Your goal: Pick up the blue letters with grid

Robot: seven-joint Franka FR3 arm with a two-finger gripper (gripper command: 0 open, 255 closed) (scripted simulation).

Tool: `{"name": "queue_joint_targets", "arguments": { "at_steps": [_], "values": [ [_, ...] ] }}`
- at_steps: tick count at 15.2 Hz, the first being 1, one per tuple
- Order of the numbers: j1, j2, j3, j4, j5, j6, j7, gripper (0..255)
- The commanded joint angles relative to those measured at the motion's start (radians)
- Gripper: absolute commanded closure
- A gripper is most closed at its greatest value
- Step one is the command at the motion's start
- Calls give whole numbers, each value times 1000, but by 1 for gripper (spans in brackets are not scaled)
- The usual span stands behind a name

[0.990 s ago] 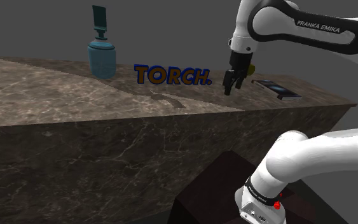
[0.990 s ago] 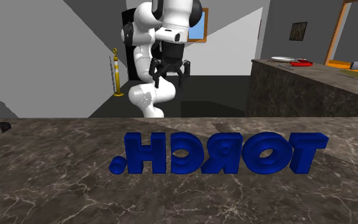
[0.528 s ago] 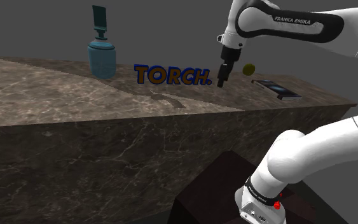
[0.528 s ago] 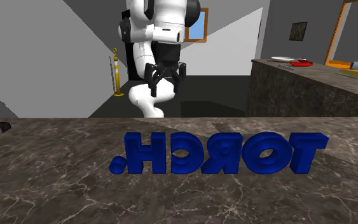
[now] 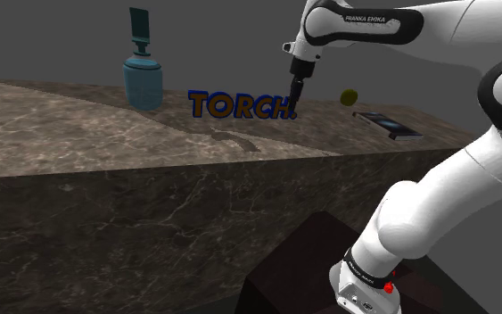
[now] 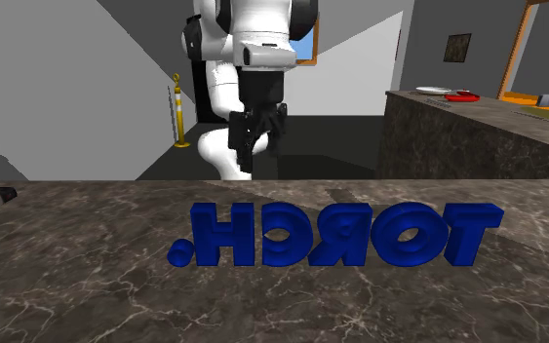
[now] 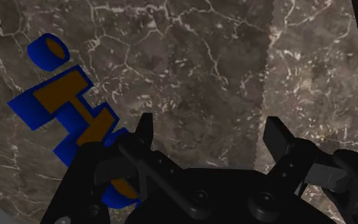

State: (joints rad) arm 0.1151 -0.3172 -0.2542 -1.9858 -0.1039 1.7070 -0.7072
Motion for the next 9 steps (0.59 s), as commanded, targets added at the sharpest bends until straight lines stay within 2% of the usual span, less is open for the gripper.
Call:
{"name": "queue_joint_targets", "arguments": {
  "at_steps": [1, 5, 9],
  "values": [
    [19, 76, -24, 73, 31, 15, -103, 0],
    [41, 228, -58, 229, 110, 20, -300, 0],
    [41, 386, -66, 412, 201, -7, -485, 0]
  ]
}}
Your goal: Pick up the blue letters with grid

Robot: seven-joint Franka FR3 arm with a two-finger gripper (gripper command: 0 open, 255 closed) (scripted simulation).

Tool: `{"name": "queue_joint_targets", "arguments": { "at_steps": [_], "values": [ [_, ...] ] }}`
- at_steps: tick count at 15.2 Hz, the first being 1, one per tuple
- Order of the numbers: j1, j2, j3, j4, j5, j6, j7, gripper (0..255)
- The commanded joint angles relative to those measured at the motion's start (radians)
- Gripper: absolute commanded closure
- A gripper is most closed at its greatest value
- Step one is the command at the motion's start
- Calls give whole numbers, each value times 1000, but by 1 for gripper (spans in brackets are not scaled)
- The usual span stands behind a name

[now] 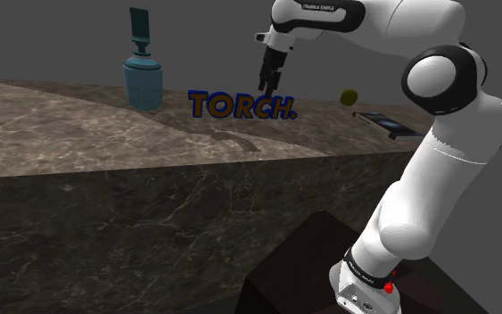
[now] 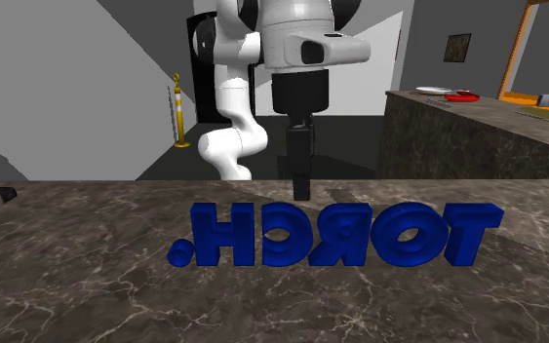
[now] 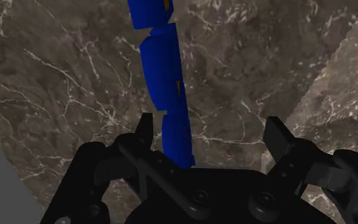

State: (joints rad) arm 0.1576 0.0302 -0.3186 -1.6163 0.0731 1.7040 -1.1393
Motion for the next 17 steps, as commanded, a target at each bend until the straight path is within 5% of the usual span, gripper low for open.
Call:
{"name": "queue_joint_targets", "arguments": {
  "at_steps": [1, 4, 13, 14, 17],
  "values": [
    [-4, 79, 0, 94, 47, -16, -95, 0],
    [-16, 160, 10, 203, 91, -47, -177, 0],
    [-8, 141, 13, 75, 86, 62, -184, 0],
    [-8, 139, 13, 72, 85, 63, -184, 255],
    [-8, 140, 13, 74, 86, 63, -185, 255]
  ]
}}
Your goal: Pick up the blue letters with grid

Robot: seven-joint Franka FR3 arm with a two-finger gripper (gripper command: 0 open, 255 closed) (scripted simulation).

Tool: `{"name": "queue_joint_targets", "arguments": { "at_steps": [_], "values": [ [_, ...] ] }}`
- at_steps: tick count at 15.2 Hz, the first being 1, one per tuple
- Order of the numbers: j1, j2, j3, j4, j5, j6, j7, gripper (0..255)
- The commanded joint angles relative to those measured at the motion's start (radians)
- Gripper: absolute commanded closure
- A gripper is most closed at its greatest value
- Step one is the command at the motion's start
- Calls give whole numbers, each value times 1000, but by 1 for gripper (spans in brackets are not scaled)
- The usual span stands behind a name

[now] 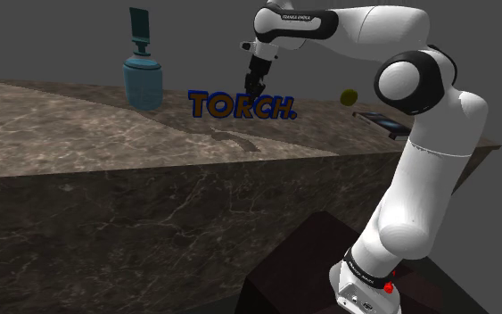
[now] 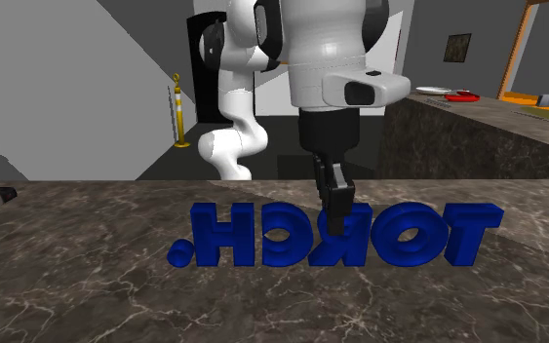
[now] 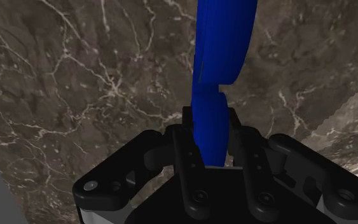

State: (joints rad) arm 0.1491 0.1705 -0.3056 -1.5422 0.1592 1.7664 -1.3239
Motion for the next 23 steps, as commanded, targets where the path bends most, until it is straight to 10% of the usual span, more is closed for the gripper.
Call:
{"name": "queue_joint_targets", "arguments": {
  "at_steps": [1, 23],
  "values": [
    [0, 0, 0, -1, 0, 1, 0, 255],
    [-22, 60, -6, 287, 17, -229, 14, 255]
  ]
}}
